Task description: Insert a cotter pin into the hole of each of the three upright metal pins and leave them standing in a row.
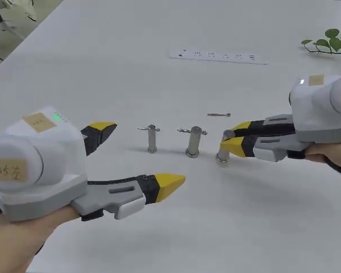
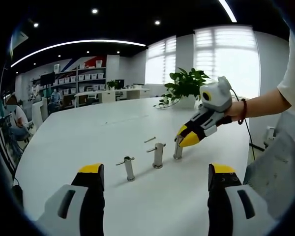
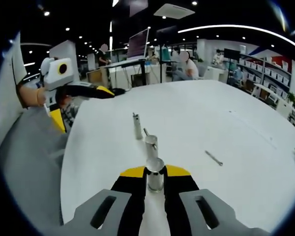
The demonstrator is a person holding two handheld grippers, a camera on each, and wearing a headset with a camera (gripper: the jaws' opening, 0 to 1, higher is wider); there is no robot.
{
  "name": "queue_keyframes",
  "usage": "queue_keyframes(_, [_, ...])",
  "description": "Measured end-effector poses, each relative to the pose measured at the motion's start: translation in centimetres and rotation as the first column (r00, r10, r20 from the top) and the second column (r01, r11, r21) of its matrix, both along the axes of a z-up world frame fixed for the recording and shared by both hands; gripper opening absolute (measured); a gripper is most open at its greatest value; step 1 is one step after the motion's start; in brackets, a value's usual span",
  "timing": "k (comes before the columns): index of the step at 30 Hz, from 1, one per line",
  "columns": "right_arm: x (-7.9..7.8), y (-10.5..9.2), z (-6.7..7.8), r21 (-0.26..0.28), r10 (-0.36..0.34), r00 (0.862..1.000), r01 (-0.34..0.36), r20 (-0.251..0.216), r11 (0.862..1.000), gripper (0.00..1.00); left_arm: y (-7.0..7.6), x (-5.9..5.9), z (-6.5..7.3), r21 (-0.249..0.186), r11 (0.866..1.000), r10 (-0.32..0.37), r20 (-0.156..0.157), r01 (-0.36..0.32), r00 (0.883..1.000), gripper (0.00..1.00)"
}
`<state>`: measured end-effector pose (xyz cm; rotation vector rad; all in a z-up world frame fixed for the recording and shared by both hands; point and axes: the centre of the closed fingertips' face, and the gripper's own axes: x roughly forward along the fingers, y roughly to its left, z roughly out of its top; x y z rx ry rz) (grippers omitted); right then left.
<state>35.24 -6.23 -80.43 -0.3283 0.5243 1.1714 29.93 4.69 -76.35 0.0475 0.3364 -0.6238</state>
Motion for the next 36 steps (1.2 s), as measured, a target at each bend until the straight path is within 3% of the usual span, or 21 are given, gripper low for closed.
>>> queue_keyframes(17, [-3.6,2.3,-0.8,0.023,0.142,0.989,-0.142,-0.035,0.990,0.13,-0.4,-0.4,-0.1,0.013,1.000,-0.014,0.001,0.014,1.000,0.84])
queue_keyframes(26, [-5.0,3.6,-0.9,0.033,0.259,0.965,-0.258,-0.035,0.966,0.13,-0.2,-0.3,-0.1,0.020,1.000,-0.012,0.001,0.012,1.000,0.83])
queue_keyframes(36, [-5.2,4.5,-1.2,0.034,0.338,0.941,-0.336,-0.032,0.941,0.13,0.1,-0.1,-0.2,0.024,1.000,-0.003,-0.002,0.003,1.000,0.82])
